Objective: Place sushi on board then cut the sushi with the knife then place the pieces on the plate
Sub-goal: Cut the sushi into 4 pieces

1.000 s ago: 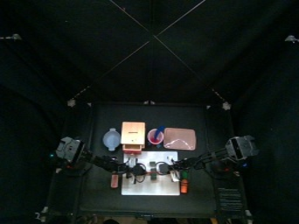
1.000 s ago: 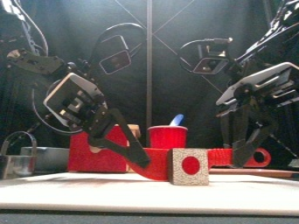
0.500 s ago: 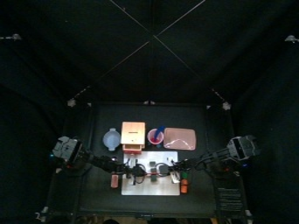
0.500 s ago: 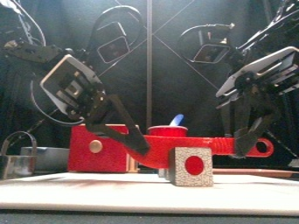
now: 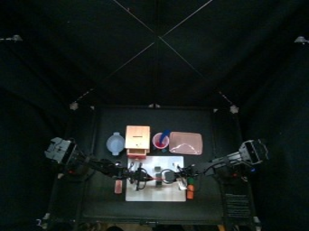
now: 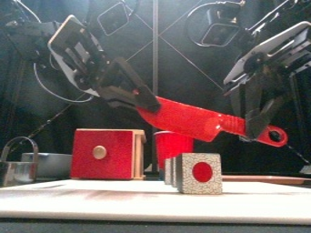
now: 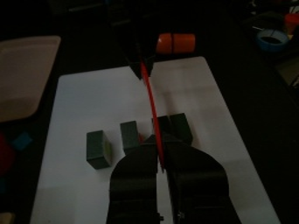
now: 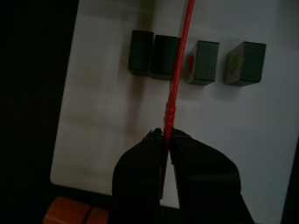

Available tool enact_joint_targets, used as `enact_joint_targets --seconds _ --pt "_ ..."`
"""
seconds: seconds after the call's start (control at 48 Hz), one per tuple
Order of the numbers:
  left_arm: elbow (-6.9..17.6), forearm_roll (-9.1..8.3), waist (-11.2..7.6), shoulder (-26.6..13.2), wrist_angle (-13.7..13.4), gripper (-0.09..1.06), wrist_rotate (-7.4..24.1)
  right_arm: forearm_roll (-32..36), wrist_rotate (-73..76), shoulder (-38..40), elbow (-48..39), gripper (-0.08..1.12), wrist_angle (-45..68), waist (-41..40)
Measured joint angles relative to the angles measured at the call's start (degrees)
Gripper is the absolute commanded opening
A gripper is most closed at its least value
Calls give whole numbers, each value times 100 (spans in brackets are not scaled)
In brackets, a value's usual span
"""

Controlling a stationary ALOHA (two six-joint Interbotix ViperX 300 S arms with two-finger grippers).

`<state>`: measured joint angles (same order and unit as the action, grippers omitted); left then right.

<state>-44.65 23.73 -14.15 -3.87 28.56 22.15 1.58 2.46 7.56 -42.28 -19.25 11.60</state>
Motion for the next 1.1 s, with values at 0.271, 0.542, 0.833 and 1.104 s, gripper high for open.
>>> enact_joint_targets --seconds 0.271,0.542,0.833,1.104 --pt "-9 79 -105 62 0 35 26 -79 9 378 -9 32 -79 220" --pt "26 352 -325 -176 9 35 35 -369 9 466 0 32 -70 308" --pt "114 413 -352 -536 44 34 53 -387 9 387 -62 32 18 325" --pt "123 413 -343 -686 44 35 53 -396 9 185 -149 32 202 299"
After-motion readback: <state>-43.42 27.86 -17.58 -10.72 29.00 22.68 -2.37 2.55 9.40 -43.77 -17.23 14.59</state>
